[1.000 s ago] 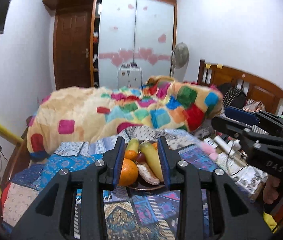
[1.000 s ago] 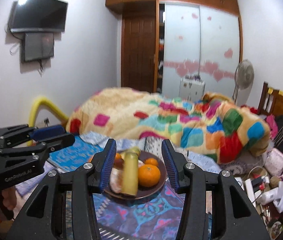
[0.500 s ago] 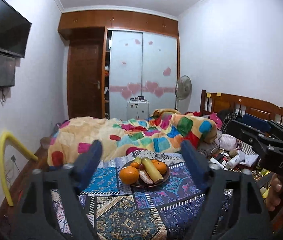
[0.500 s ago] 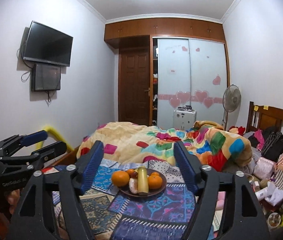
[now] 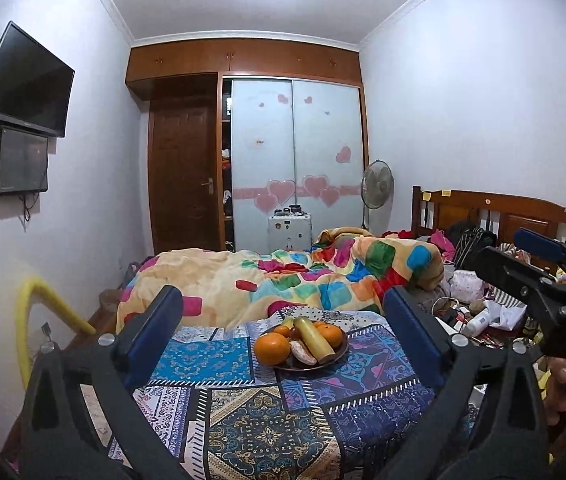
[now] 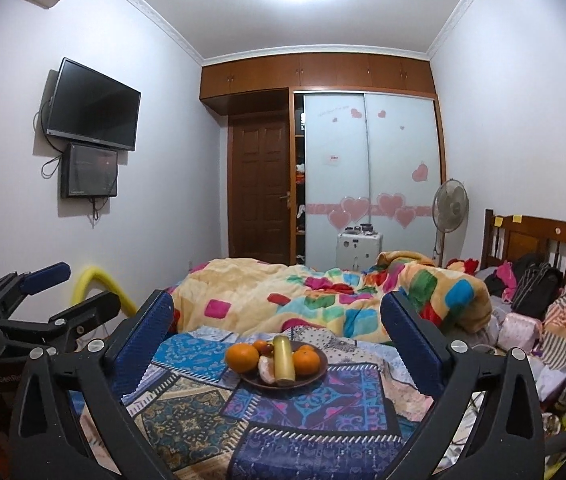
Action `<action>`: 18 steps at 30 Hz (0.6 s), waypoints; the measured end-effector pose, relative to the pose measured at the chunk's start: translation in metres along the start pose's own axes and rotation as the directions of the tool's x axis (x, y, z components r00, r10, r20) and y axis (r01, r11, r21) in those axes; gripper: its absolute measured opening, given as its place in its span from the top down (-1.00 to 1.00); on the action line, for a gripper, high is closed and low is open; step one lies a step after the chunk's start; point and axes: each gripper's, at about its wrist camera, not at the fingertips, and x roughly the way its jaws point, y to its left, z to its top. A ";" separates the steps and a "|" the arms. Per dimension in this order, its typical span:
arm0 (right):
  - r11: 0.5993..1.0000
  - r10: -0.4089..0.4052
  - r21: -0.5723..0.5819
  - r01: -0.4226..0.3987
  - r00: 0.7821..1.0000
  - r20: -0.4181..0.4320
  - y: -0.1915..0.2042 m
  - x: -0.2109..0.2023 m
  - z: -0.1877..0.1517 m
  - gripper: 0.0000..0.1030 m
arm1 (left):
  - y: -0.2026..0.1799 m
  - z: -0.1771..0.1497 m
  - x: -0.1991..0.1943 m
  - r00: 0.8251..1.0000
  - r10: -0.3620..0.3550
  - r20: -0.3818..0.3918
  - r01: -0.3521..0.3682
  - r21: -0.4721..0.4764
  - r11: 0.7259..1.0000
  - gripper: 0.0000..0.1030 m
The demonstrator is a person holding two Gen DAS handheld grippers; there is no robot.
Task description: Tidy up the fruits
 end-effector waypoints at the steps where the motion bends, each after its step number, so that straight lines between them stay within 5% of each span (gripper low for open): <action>1: 1.000 -0.001 -0.001 0.001 1.000 -0.001 0.000 -0.001 -0.001 -1.00 | 0.000 -0.001 -0.001 1.000 -0.003 0.000 0.003 0.000 1.000 -0.98; 18: 1.000 0.003 0.007 -0.003 1.000 -0.016 -0.001 -0.003 -0.008 -1.00 | -0.001 -0.004 0.003 1.000 -0.006 -0.003 0.006 -0.023 1.000 -0.99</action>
